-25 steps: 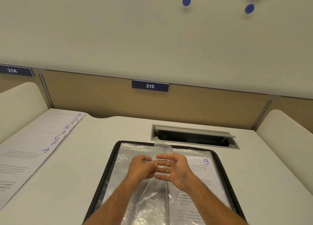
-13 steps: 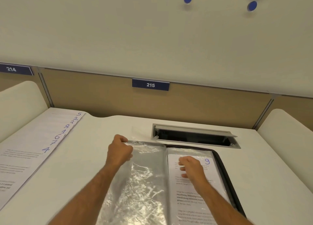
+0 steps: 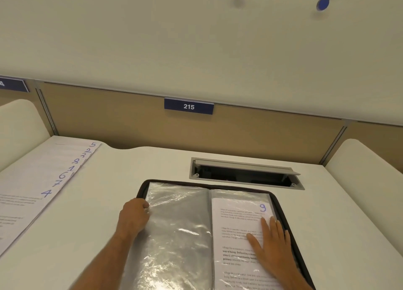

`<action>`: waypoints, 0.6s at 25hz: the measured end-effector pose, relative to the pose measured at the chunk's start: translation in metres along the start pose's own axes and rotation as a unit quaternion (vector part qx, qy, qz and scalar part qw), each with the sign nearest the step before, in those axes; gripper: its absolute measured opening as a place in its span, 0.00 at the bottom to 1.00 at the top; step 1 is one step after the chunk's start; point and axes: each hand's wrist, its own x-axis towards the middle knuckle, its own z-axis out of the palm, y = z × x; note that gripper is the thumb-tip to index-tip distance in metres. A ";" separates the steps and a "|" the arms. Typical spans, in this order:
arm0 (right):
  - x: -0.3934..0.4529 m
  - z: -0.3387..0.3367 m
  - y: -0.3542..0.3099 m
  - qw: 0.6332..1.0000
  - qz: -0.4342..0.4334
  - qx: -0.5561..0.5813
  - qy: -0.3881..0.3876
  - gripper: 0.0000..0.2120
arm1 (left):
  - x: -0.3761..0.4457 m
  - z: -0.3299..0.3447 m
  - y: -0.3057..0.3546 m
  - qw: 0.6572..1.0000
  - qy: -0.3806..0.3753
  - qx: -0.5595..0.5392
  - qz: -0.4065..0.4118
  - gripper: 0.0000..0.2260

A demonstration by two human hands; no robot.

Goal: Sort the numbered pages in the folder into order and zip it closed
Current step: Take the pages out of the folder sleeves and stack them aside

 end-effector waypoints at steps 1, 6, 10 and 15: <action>0.001 0.001 0.001 1.000 0.001 -0.003 0.001 0.55 | 0.000 0.003 0.000 1.000 0.003 0.008 0.006 0.08; 0.002 0.000 0.000 1.000 -0.005 -0.010 0.007 0.60 | 0.004 0.009 -0.008 0.998 0.022 0.052 0.025 0.09; 0.005 -0.008 0.001 0.999 -0.005 0.003 0.036 0.47 | 0.001 0.019 -0.004 0.982 0.079 0.156 0.069 0.07; 0.040 -0.031 -0.005 0.991 0.036 0.093 0.087 0.29 | -0.022 0.046 0.059 0.971 0.041 0.085 0.220 0.16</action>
